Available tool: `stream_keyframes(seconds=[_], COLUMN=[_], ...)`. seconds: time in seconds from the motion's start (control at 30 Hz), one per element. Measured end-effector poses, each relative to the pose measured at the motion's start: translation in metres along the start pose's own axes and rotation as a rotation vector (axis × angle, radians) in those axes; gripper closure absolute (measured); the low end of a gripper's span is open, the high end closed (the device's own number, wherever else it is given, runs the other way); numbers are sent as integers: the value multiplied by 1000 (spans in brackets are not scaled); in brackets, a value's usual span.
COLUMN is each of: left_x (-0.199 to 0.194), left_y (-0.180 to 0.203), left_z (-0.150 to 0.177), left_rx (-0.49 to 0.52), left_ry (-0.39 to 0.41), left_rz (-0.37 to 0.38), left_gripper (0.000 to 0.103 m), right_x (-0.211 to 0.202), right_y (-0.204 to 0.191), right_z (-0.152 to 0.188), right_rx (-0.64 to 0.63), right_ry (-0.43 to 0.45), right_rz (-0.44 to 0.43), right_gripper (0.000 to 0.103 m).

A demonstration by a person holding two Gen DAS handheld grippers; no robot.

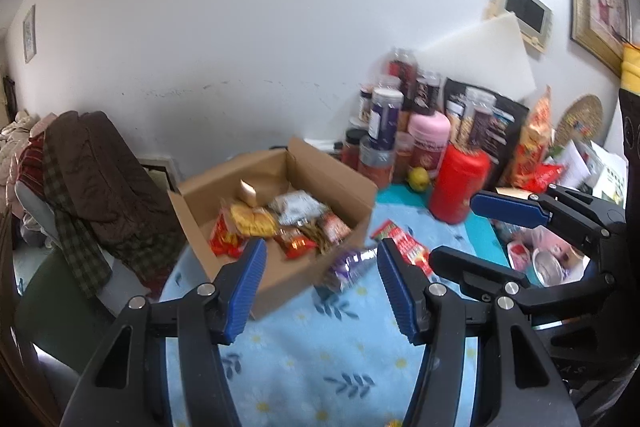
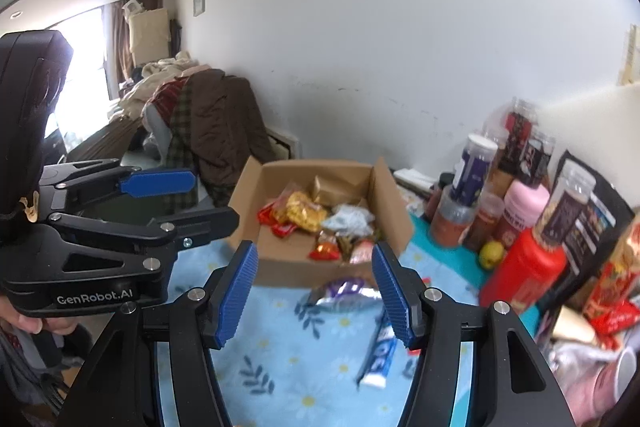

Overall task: Organize snacks
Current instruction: 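Lift both tools out of the box and back over the table, then grasp the yellow lollipop with the right tool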

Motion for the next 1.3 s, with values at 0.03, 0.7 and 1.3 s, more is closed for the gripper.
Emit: stream_keyframes(seconds=[0.03, 0.7, 1.3], left_x=[-2, 0, 26], left_y=[1, -18, -34], left_z=[6, 120, 171], left_rx=[3, -34, -121], left_ry=[-5, -182, -310], left_rz=[3, 6, 11], left_gripper=[46, 46, 46], right_x=[-3, 8, 55], right_y=[-5, -76, -103], right_z=[6, 123, 189], right_rx=[1, 41, 76], right_ry=[-4, -178, -349], right_rz=[-2, -139, -262], right_gripper=[43, 43, 59])
Point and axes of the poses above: each gripper's, at about its wrist camera, not at the fingertips, and x roughly the way its jaws point, y to its right, z to its underside, the point moved 3 cm from there along x, roughly the way its jaws point, and after that the axes turned 12 degrees about -x, right-handed, at the moved point
